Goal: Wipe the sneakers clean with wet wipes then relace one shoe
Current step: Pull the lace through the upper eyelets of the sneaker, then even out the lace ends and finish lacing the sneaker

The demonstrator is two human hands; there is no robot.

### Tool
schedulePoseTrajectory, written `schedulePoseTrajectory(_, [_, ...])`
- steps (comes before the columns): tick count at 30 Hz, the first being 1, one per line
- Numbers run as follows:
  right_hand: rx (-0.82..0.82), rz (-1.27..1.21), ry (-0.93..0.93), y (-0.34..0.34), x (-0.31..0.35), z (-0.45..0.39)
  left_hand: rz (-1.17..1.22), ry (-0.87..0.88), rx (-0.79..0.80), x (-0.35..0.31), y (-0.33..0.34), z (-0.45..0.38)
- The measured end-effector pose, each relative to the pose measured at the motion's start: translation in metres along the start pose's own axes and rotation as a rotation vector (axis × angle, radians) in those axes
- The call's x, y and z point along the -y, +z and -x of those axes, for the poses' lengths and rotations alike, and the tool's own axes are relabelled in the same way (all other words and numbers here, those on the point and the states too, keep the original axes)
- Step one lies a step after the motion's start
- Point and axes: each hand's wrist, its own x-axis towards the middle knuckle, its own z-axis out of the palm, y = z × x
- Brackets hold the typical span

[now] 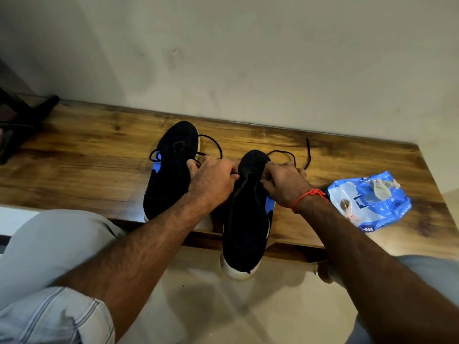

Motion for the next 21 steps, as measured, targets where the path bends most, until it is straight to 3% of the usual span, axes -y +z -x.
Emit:
schedulePoseTrajectory(7, [0.002,-0.078,0.01,0.004,0.004,-0.006,0.092,-0.01,-0.032,-0.003,-0.002,-0.008])
schedulePoseTrajectory(14, [-0.101,-0.443,0.207,-0.028,-0.001,-0.016,0.381,-0.009,-0.099,-0.014,-0.026,-0.022])
schedulePoseTrajectory(21, [-0.257,-0.685,0.193,-0.078,0.001,-0.006,0.454,0.005,-0.118,-0.021,-0.078,-0.026])
